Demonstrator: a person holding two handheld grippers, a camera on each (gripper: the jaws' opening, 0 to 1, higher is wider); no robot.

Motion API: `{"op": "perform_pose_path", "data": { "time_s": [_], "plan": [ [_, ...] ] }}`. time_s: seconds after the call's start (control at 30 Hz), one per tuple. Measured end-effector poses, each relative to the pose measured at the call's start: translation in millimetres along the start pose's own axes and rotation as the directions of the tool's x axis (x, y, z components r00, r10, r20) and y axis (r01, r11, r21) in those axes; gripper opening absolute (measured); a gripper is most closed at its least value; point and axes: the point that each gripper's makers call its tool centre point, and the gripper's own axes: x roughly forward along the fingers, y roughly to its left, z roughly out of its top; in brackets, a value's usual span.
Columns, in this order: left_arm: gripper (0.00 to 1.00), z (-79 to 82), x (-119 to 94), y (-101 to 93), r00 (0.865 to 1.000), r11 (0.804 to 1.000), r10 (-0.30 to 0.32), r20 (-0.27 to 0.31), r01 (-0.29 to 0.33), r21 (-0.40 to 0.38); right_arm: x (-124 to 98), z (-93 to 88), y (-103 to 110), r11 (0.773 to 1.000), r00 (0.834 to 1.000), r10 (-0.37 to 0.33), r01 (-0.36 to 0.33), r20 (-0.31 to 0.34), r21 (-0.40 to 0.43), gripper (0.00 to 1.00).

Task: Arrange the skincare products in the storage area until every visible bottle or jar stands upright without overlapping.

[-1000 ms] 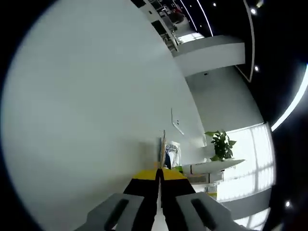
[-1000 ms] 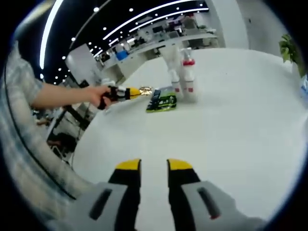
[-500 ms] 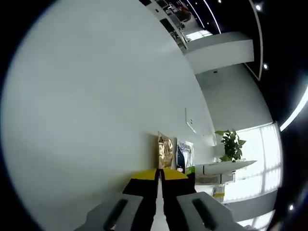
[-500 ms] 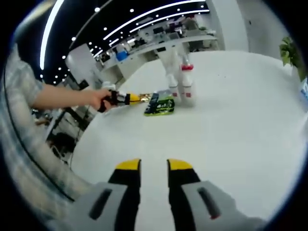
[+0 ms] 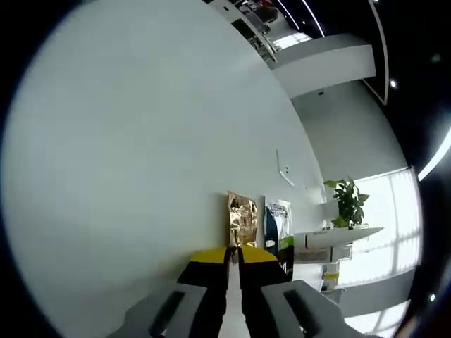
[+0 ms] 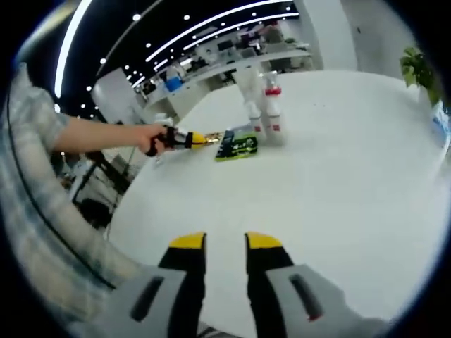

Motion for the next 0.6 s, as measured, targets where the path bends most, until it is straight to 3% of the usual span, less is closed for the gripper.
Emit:
{"op": "perform_pose_path", "data": {
  "time_s": [0.2,0.33,0.5,0.6],
  "plan": [
    [0.15,0.2,-6.0,-3.5,0.999,0.999,0.035,0.003,-0.035,-0.026,-11.1,-7.6,3.2,0.999,0.999,-0.021,0.020,0.027,0.034,0.20],
    [0.28,-3.7,-13.7,-12.3,0.999,0.999,0.049,0.015,-0.048,-0.025,-15.8,-8.4,5.8,0.999,0.999,-0.027,0.026,0.037,0.025,0.20],
    [0.32,-7.7,-24.2,-18.2,0.999,0.999,0.033,0.006,-0.033,-0.003,-17.3,-10.5,14.0,1.000,0.998,-0.018,0.017,0.053,0.019,0.20],
    [0.36,-5.2,-36.0,-18.8,0.999,0.998,0.037,0.008,-0.037,0.049,-15.2,-15.3,21.4,1.000,0.999,-0.003,0.002,0.054,0.020,0.20]
  ]
}}
